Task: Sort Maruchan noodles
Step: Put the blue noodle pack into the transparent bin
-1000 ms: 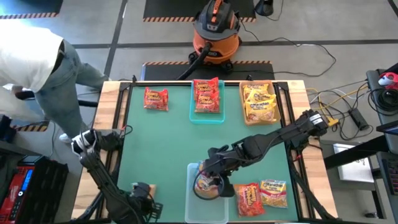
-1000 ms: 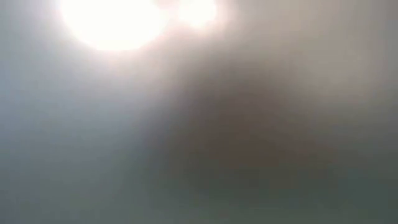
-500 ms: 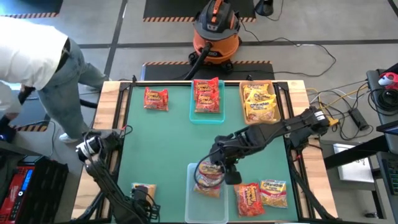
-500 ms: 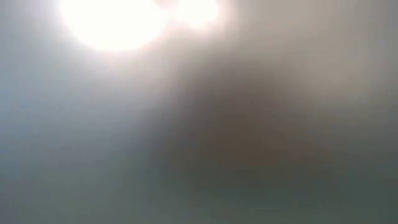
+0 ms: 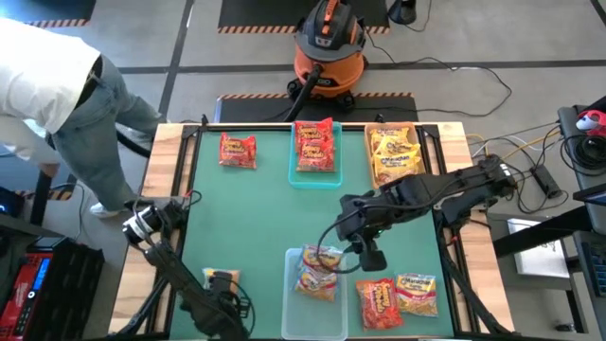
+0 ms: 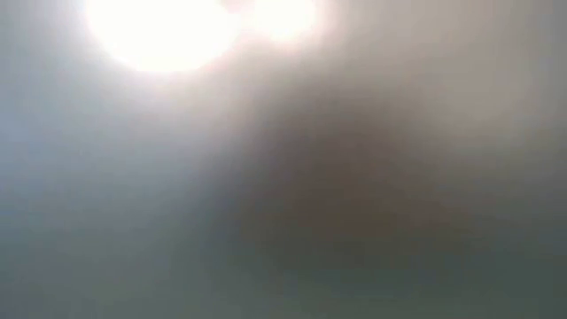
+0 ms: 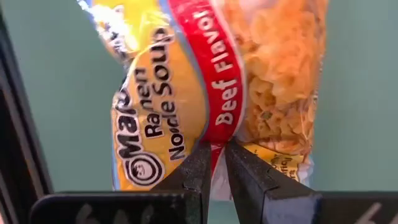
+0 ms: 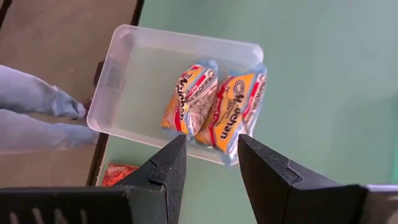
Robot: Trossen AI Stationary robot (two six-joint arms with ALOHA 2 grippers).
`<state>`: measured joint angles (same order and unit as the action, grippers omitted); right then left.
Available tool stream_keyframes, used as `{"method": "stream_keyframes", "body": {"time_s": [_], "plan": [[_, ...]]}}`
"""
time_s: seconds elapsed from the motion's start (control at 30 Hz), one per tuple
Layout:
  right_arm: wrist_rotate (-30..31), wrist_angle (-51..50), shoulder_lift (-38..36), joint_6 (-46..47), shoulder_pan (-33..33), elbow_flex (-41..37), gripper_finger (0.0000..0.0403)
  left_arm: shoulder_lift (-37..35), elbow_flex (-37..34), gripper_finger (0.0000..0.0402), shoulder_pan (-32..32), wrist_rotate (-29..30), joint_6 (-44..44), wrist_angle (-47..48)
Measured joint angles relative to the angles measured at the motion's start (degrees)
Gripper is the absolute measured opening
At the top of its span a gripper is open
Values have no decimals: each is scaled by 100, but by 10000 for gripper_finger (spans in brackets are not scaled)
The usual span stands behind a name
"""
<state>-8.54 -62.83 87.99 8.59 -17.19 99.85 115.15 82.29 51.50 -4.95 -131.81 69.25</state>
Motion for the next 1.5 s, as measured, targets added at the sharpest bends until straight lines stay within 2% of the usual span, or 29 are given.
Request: {"method": "stream_keyframes", "body": {"time_s": [0.33, 0.6, 0.73, 1.03, 1.1, 1.23, 1.33, 1.4, 1.5], "plan": [[473, -7, -352, -221, 0, 2, 132, -30, -363, 36, -1046, 708, 1704, -21], [580, -11, -382, -556, 28, 2, 132, -13, -401, 36, -1939, 2062, 3189, -229], [599, 0, -329, -738, 62, 2, 132, -13, -405, 36, -2360, 2488, 4230, -547], [732, 4, -212, -1119, 74, 2, 132, -12, -411, 36, -3314, 3032, 6604, -1085], [741, 4, -200, -1205, 74, 2, 132, -11, -412, 36, -3444, 3340, 7239, -1208], [815, 6, -195, -1442, 75, 2, 132, -26, -412, 36, -3534, 4330, 8362, -1254], [1114, 30, -193, -1613, 120, 2, 132, -193, -416, 36, -3508, 4725, 8572, -1206], [1324, 129, -193, -1634, 221, 2, 132, -357, -415, 36, -3472, 4778, 8565, -1180], [1523, 353, -193, -1551, 462, 2, 132, -590, -416, 36, -3463, 4285, 7941, -1196]]}}
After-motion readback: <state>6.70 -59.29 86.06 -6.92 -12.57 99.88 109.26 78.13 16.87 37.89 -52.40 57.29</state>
